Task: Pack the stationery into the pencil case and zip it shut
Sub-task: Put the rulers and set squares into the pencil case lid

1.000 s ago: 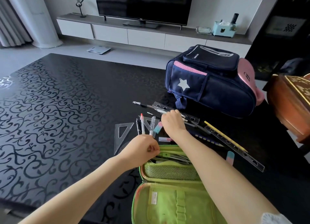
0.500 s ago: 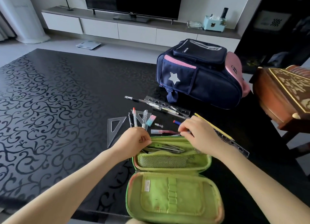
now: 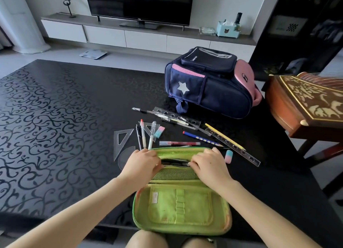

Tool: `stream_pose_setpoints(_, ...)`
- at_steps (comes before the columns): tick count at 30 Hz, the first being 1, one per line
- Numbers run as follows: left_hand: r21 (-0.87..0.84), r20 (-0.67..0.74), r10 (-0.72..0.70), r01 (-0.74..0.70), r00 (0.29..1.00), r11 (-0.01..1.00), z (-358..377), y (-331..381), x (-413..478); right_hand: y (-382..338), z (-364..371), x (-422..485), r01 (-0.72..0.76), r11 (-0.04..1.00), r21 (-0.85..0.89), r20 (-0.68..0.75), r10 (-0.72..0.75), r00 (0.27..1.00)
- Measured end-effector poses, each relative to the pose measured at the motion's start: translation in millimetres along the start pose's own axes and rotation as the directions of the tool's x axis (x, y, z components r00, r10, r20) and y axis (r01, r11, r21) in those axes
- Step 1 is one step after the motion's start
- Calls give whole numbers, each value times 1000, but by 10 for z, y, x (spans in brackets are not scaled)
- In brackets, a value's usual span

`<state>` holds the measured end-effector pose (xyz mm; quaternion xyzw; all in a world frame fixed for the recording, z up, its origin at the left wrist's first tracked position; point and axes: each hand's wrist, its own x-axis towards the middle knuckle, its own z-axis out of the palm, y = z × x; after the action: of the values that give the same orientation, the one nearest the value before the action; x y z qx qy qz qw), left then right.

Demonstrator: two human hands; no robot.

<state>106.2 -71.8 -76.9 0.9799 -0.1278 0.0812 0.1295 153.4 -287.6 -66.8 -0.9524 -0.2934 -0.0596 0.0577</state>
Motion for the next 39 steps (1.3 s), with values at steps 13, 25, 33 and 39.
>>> stream_pose_setpoints(13,203,277,-144,89,950,975,-105,128,168,-16,-174,-142,83,990,-116,185,-60,981)
stream_pose_setpoints(25,71,113,-228,221,967,973,-188,182,143,189,-60,-250,-234,910,341,-68,273,960)
stream_pose_setpoints(33,-124,250,-87,121,964,985,37,868,473,407,19,-282,-527,723,447,198,494,847)
stream_pose_setpoints(39,12,230,-127,128,965,992,192,1217,663,417,35,-333,-510,608,608,158,538,828)
